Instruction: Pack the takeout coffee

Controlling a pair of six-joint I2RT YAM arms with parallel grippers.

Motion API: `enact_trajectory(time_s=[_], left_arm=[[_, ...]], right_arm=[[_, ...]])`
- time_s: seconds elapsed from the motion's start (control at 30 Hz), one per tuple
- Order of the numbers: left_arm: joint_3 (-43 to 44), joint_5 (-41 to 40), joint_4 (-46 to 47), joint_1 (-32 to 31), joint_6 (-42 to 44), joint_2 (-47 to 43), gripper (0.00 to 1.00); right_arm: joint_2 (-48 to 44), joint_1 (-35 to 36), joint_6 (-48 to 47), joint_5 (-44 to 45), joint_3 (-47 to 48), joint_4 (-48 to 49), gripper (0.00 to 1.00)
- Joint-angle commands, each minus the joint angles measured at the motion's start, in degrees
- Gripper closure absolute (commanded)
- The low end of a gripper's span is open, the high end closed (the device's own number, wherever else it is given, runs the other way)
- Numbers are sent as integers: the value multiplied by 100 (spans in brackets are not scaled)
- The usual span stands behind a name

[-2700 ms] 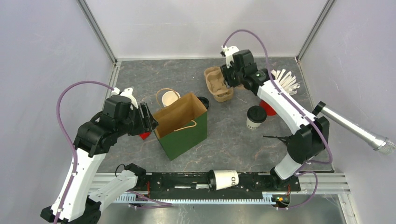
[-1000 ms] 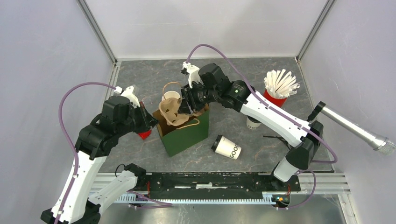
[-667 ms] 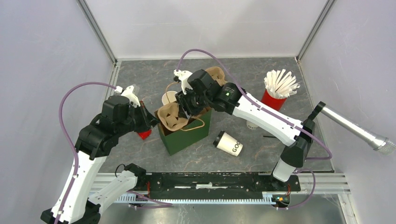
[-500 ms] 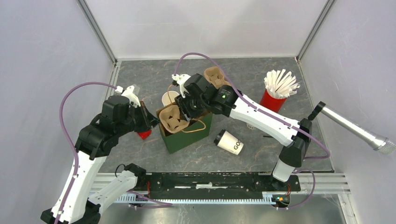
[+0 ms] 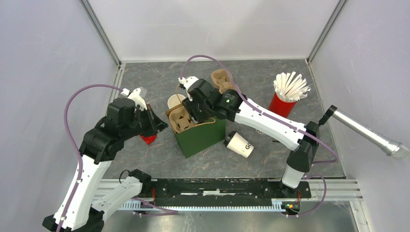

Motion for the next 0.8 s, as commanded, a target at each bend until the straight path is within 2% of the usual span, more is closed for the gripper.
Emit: enact_trajectory(time_s=[0.0, 0.17, 0.33, 0.57, 0.77], left_arm=[[2, 120, 260, -2, -167, 32, 95], [65, 18, 182, -8, -167, 48, 88], [76, -77, 124, -1, -158, 82, 83], [231, -263, -28, -2, 25, 144, 69], [178, -417, -139, -6, 124, 181, 60]], right_arm=[[94, 132, 4, 245, -110, 141, 50], [126, 178, 58, 360, -106, -79, 49], [118, 231, 34, 528, -133, -132, 42], [116, 239, 27, 550, 331, -258, 39], [1, 259, 66, 508, 234, -256, 37]])
